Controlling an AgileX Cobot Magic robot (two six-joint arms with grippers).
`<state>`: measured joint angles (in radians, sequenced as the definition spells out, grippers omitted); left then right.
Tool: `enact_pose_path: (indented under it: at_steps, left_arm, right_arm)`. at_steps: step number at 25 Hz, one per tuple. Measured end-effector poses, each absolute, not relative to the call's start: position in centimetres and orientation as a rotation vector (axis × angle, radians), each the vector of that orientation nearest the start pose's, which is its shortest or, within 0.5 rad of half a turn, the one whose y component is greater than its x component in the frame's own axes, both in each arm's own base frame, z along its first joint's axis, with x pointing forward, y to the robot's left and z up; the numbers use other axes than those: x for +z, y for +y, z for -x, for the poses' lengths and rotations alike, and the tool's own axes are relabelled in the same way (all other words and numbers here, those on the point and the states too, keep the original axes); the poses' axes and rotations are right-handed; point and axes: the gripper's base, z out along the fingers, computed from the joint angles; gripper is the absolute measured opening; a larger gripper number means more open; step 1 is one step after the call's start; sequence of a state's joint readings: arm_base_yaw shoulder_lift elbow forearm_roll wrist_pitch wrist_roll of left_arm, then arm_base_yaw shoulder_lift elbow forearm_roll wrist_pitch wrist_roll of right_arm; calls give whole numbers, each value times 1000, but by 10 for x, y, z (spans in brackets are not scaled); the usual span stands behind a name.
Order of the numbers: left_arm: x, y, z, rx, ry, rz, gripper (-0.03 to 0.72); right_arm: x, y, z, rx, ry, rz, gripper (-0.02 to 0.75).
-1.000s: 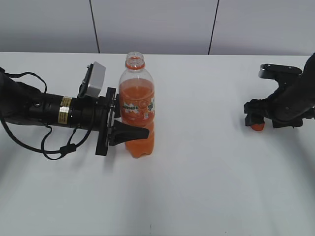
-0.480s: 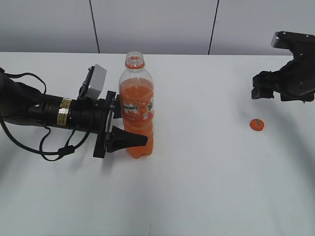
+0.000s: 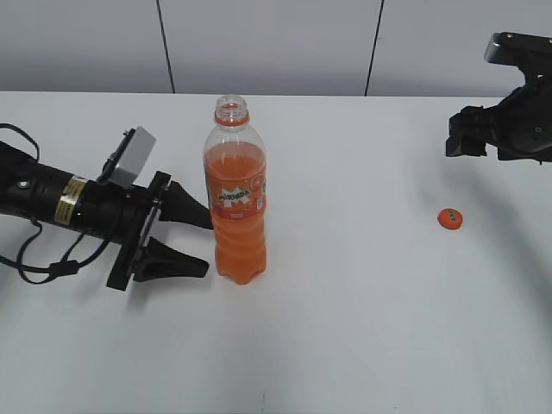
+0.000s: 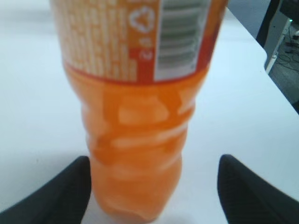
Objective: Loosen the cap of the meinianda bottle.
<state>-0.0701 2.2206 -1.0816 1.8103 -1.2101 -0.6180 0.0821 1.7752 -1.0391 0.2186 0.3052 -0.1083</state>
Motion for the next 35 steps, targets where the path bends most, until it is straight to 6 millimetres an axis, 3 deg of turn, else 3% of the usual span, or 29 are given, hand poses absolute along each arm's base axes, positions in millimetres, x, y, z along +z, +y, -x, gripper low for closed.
enact_pose_path:
  at_steps: [8,12,16,21,28,35]
  left_arm:
    - [95,-59,-348,-944,1572,-1477,501]
    - [108,-48,-354,-859,1629,-1446,489]
    - [129,-39,-373,-648,1759,-1377,482]
    - [154,-24,-395,-370,1893,-1124,479]
    - [188,6,-412,-52,2031,-627,479]
    - [185,40,-410,308,2222,-376,477]
  right_arm:
    - [184,36,-359,153,2521,13,585]
    - [185,35,-360,134,2510,63,585]
    - [191,36,-365,132,2485,73,585]
    - [211,37,-378,133,2417,80,585]
    - [243,39,-395,121,2332,122,585]
    - [278,38,-406,55,2307,221,585]
